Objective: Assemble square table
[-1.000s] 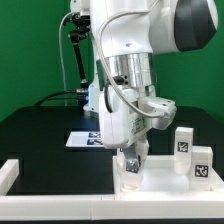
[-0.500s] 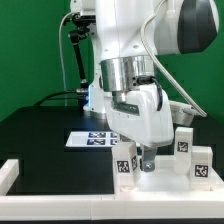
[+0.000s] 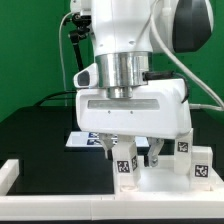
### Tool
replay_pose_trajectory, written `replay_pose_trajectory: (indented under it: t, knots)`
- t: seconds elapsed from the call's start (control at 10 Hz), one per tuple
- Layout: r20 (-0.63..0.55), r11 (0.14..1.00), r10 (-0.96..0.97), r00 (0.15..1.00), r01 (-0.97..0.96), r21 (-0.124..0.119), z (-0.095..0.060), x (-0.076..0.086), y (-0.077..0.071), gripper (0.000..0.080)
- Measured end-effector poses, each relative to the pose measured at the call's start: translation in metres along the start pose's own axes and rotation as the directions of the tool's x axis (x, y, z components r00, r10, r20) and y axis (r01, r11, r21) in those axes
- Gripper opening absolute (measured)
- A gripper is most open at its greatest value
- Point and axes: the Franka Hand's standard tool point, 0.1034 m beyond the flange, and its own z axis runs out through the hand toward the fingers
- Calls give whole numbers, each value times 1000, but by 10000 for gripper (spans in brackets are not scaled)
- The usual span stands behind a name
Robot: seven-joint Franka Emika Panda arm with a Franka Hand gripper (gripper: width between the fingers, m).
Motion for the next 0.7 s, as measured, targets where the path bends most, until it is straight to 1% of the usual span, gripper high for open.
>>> replay_pose_trajectory:
  t: [0.1,0.2,0.3,0.4,0.5,0.6,0.7]
  knots:
    - [0,1000,30,1000,-30,-1,1,0,1,648]
    - [0,999,34,999,-34,-2,1,0,1,537]
    - [0,998,59,998,-59,-2,1,0,1,385]
    - [5,992,127,992,-127,-9,2,0,5,385]
    - [5,978,206,978,-206,-14,2,0,8,294]
    - [5,963,270,963,-270,-14,2,0,8,294]
    - [11,919,394,919,-393,-15,3,0,10,294]
